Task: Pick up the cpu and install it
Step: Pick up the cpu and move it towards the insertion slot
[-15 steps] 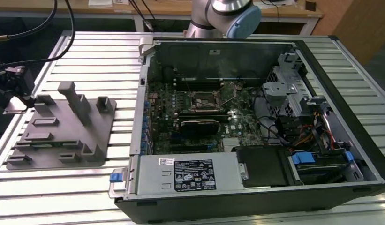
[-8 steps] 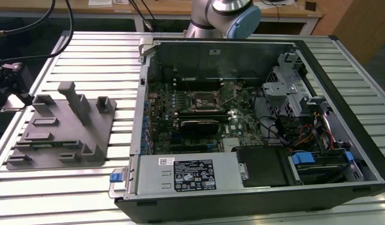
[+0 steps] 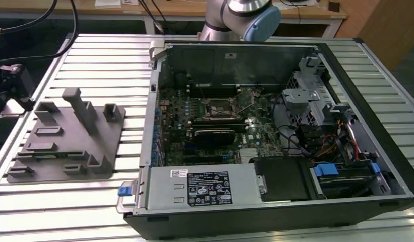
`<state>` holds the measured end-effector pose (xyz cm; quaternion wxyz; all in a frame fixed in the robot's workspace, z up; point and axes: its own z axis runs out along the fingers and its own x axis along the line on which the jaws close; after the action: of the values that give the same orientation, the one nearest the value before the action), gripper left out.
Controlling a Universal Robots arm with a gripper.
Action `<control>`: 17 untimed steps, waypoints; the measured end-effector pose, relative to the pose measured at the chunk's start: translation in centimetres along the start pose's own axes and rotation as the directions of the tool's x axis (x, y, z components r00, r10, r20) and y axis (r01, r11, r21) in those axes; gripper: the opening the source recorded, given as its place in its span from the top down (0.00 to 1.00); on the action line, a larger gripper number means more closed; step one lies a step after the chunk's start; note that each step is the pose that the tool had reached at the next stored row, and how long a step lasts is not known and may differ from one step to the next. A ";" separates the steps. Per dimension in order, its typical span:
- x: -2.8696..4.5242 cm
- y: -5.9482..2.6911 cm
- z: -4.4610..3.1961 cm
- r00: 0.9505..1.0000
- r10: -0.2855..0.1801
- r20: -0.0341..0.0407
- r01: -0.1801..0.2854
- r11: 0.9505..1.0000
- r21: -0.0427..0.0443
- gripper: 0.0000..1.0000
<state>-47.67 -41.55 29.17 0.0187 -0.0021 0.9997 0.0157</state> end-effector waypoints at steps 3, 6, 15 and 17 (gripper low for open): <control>-0.01 0.01 -0.30 1.000 0.000 0.001 0.000 1.000 0.000 0.45; -0.02 0.02 -0.62 1.000 0.000 0.001 0.000 1.000 0.000 0.45; -0.06 0.05 -1.54 1.000 0.000 0.003 0.000 1.000 0.000 0.45; -0.06 0.05 -1.73 1.000 0.000 0.003 0.000 1.000 0.000 0.45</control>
<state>-47.68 -41.55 30.90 0.0203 -0.0021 0.9997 0.0157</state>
